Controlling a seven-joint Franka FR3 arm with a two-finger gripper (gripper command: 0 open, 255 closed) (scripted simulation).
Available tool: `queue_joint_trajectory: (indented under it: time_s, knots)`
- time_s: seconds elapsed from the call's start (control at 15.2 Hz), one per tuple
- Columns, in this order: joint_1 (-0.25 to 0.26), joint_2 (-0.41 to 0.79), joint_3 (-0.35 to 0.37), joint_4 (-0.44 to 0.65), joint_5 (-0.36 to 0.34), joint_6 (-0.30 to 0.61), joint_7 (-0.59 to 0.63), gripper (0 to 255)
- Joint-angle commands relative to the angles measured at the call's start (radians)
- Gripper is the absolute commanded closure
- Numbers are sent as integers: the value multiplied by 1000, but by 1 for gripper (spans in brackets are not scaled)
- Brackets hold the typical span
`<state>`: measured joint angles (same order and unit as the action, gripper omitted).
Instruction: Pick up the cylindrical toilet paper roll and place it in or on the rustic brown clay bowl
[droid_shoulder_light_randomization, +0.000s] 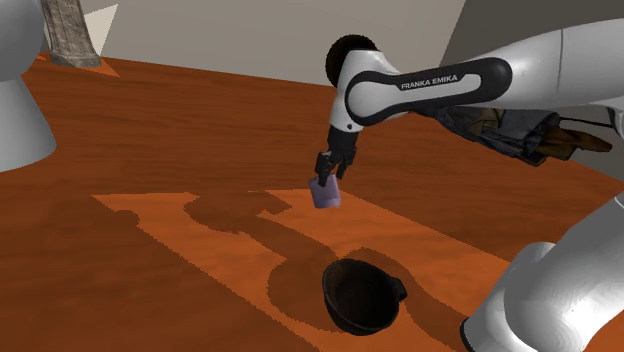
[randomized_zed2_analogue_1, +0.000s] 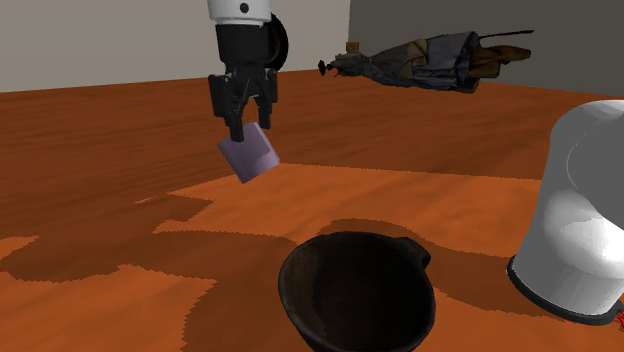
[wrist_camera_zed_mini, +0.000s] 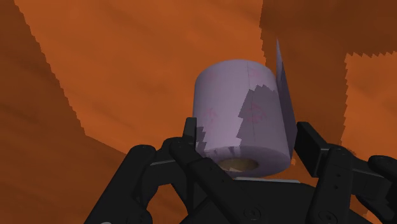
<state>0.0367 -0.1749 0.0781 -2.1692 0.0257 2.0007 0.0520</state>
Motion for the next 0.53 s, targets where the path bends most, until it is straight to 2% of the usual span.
queue_joint_trajectory:
  time_s: [0.0, 0.46]
  knots:
    - [0, -6, 0, 25, 0, -31, 0, 255]
    - [0, -22, -2, 104, 0, -125, 1, 255]
